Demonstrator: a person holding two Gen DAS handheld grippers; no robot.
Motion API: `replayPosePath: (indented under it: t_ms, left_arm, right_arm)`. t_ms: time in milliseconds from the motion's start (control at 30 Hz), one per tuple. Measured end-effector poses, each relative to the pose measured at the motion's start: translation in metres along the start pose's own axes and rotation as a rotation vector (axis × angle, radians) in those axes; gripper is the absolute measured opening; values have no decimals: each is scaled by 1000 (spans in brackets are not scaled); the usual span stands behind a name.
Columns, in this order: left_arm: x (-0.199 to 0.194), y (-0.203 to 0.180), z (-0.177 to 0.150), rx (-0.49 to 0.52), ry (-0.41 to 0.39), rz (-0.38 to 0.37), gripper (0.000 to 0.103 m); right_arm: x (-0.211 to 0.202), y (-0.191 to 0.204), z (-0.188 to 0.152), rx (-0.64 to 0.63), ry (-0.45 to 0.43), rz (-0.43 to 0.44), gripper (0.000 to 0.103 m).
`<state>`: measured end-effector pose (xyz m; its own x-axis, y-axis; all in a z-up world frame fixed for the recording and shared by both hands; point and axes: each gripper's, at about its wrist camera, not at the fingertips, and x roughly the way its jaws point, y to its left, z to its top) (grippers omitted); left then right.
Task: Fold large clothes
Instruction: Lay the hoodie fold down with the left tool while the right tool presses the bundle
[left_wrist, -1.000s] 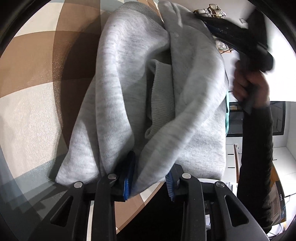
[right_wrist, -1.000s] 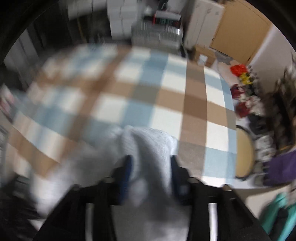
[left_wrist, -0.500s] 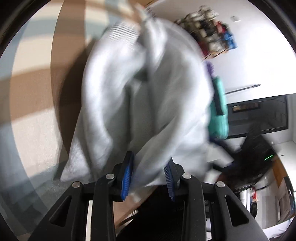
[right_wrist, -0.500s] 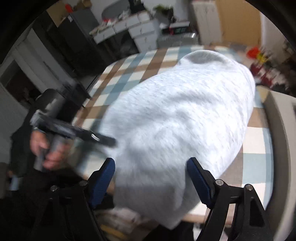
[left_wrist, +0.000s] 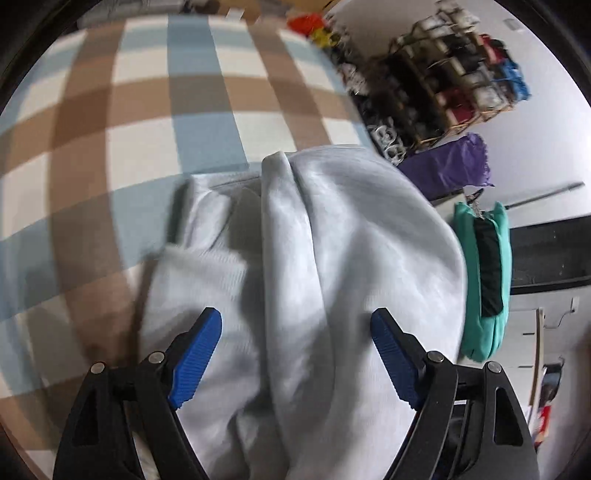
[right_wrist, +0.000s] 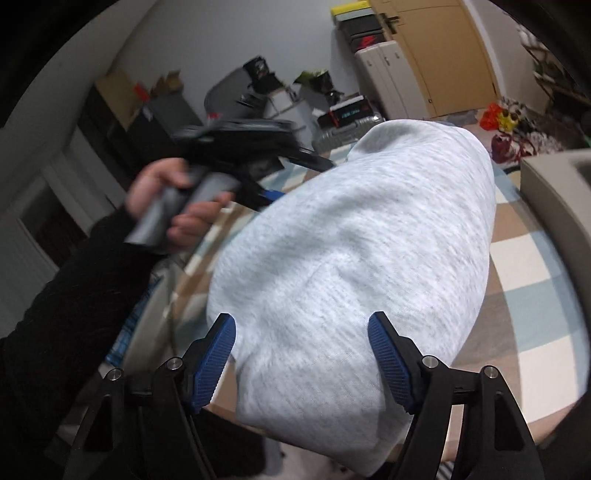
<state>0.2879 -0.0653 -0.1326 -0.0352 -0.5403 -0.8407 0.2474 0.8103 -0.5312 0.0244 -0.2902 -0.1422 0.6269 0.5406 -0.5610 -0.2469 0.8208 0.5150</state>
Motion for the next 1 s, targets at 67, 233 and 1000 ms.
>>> replayPosePath:
  t_ms: [67, 233, 1000]
  left_arm:
    - [16, -8, 3, 26, 28, 28, 79]
    - [22, -41, 3, 124, 67, 11, 22]
    - [-49, -23, -7, 237, -69, 131, 5]
  right_arm:
    - [-5, -1, -5, 4, -30, 9, 75]
    - [-9, 1, -9, 2, -45, 22, 75]
    - [73, 89, 5, -540, 332, -242, 75]
